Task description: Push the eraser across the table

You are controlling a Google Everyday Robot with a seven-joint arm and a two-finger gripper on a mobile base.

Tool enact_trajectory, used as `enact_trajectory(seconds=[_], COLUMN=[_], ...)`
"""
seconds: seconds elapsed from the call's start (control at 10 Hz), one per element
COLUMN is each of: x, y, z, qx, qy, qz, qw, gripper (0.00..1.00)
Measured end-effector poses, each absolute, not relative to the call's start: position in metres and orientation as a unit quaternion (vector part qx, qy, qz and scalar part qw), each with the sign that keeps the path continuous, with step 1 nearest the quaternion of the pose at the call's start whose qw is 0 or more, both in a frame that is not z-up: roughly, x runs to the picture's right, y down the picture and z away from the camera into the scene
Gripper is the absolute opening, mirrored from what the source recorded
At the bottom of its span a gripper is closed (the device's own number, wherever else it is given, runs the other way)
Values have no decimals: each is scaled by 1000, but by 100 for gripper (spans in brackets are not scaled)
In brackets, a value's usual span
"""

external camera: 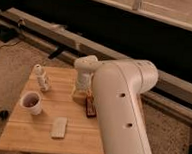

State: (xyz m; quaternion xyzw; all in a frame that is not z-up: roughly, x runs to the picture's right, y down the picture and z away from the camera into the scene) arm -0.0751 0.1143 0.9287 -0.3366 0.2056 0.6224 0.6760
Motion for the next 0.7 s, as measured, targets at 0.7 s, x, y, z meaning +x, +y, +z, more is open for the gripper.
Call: enact_trajectory(seconds=[0.7], x=[-53], y=[151], z=[889], qx=[-356], qy=[215], qz=[624], qw=[661], gripper=[69])
